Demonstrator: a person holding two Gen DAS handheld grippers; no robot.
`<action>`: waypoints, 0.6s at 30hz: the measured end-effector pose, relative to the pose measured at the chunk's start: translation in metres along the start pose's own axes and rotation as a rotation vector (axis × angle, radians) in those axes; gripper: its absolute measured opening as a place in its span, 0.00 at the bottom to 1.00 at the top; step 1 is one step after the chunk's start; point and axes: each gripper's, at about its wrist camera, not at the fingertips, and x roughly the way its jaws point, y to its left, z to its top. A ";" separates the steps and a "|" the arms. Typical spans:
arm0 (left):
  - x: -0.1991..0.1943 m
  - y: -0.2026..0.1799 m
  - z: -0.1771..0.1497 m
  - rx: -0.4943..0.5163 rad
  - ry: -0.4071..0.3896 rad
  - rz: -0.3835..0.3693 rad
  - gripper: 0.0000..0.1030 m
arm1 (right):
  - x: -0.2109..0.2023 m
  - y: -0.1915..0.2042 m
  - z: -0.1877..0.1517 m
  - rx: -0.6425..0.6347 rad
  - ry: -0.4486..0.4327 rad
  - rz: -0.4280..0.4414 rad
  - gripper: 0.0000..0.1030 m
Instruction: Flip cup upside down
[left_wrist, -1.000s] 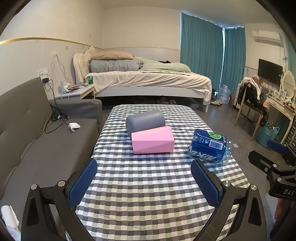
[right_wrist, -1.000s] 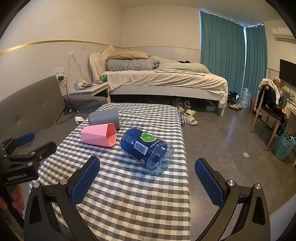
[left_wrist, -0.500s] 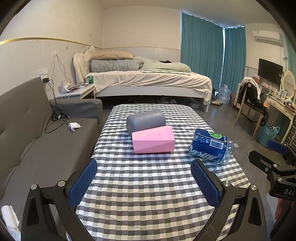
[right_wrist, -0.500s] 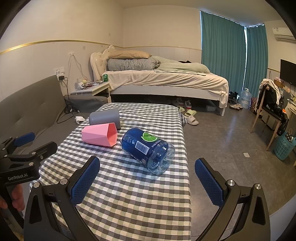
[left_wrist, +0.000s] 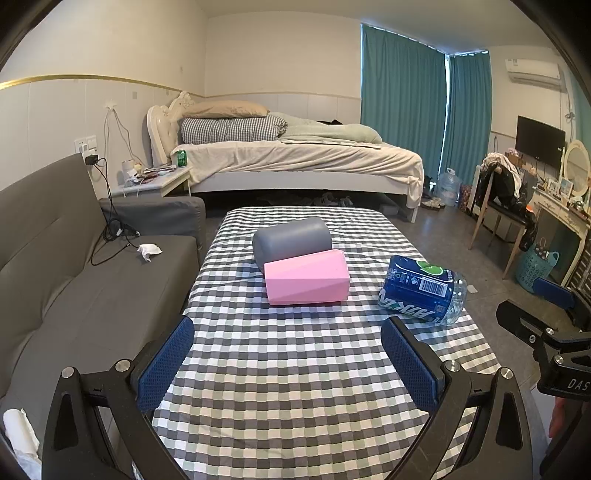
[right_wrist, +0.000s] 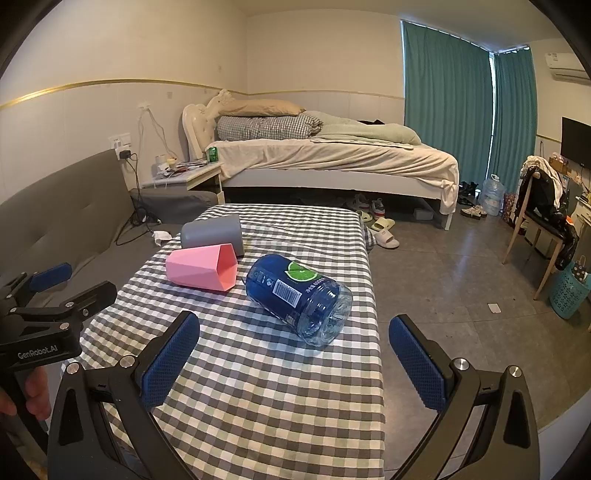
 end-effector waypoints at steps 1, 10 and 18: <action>0.000 0.000 0.000 0.000 0.000 0.000 1.00 | -0.001 -0.001 0.000 0.002 0.000 0.000 1.00; 0.000 0.000 0.000 0.001 -0.001 0.000 1.00 | 0.000 -0.002 0.001 0.002 0.000 0.004 1.00; 0.001 0.000 0.000 -0.001 0.001 0.000 1.00 | 0.000 -0.001 0.001 0.002 0.000 0.004 1.00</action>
